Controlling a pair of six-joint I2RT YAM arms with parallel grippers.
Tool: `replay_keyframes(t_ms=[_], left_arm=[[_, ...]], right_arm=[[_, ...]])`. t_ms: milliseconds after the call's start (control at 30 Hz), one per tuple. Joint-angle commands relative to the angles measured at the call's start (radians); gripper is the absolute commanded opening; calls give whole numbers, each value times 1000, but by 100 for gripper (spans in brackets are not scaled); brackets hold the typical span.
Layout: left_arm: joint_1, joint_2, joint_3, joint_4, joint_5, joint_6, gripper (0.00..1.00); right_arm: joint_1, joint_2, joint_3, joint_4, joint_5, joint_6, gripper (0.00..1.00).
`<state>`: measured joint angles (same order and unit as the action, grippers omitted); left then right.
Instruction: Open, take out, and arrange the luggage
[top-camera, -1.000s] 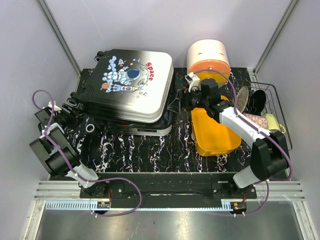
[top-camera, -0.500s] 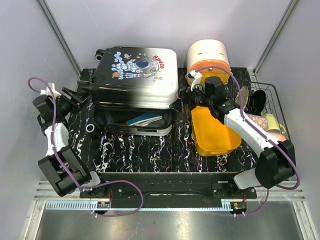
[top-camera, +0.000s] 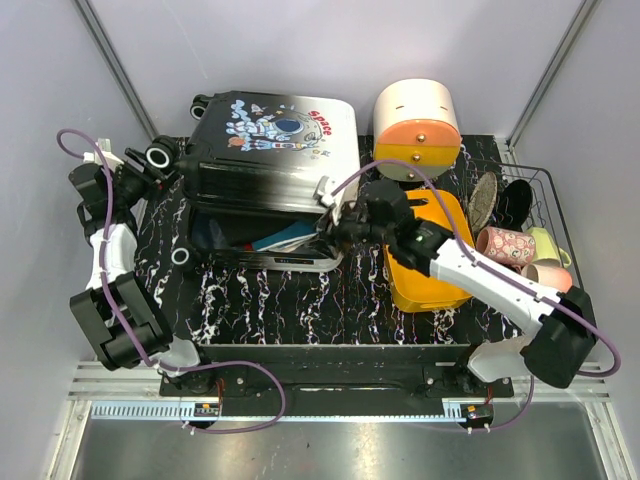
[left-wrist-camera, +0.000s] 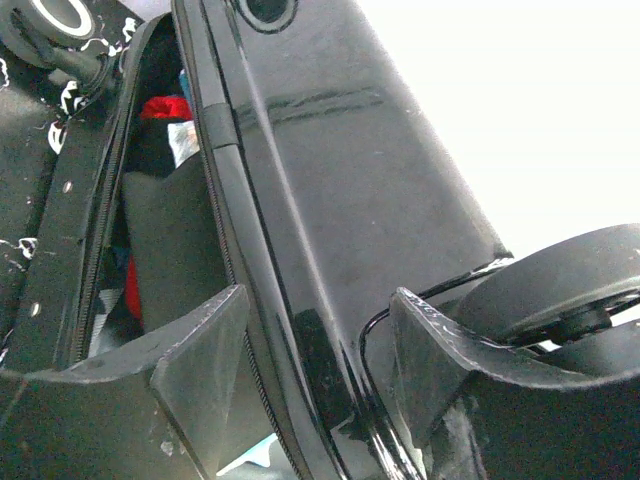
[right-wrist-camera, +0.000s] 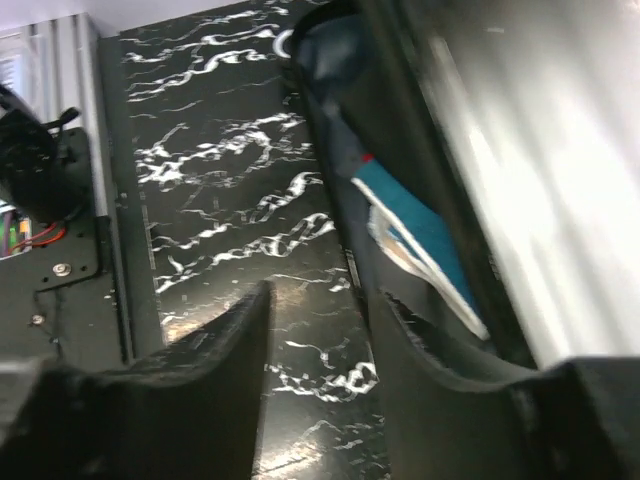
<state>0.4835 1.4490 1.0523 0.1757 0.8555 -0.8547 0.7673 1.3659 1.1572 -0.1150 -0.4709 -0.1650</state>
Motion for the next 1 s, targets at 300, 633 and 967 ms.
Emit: replay_keyframes(t_ms=[300,633,967], left_arm=[[-51,27,190,107,-12,-116,64],[-39,4,229,-119,7,89,72],[21,-142,189,-546,7,676,84]], right_arm=[[213,231,51,330,578,-384,29],[158,441,369,656,827,-631,11],[-23,665,824,574,787,-636,24]])
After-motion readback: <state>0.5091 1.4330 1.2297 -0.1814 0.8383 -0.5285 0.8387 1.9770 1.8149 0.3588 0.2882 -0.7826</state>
